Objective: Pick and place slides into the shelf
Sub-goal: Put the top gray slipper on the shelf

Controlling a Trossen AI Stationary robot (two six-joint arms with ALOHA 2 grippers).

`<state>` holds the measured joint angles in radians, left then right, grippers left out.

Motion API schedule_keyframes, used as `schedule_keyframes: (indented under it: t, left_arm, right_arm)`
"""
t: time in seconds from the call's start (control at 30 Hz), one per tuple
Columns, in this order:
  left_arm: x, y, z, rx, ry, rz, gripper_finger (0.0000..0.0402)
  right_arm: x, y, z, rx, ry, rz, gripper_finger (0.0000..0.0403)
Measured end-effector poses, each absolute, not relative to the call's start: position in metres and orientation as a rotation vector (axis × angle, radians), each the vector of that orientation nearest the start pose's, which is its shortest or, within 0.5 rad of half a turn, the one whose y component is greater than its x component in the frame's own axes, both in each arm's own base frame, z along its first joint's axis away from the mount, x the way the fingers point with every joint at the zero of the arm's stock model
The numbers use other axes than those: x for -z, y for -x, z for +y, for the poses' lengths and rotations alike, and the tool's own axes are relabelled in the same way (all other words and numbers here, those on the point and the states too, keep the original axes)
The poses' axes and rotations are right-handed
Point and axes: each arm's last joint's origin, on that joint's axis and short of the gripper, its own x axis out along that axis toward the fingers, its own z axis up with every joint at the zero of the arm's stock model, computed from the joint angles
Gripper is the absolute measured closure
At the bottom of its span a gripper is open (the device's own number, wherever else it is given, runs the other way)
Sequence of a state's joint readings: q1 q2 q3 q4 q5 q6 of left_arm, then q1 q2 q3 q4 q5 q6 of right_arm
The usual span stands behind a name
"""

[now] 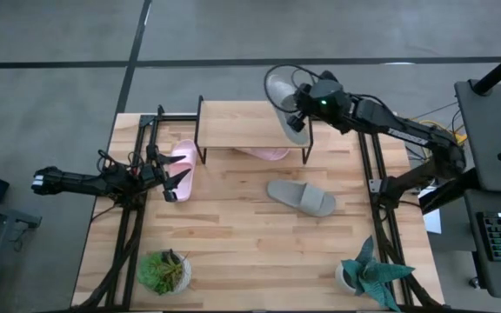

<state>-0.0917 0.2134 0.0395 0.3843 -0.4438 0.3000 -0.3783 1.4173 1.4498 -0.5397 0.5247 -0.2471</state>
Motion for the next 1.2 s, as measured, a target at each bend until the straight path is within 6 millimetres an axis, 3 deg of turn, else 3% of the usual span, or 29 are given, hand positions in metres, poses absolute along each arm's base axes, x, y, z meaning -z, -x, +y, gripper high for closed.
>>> schedule_keyframes:
  t: [0.3, 0.97, 1.2]
  left_arm:
    - [-0.196, -0.106, 0.003, -0.378, -0.239, -0.149, 0.0212]
    - [-0.196, -0.106, 0.003, -0.377, -0.236, -0.15, 0.0212]
    - [-0.197, -0.105, 0.003, -0.377, -0.229, -0.16, 0.0212]
  right_arm:
    - [-0.388, -0.303, -0.134, 0.787, 0.327, 0.664, 0.039]
    - [-0.39, -0.302, -0.134, 0.814, 0.328, 0.661, 0.039]
    - [-0.381, -0.312, -0.132, 0.799, 0.316, 0.676, 0.039]
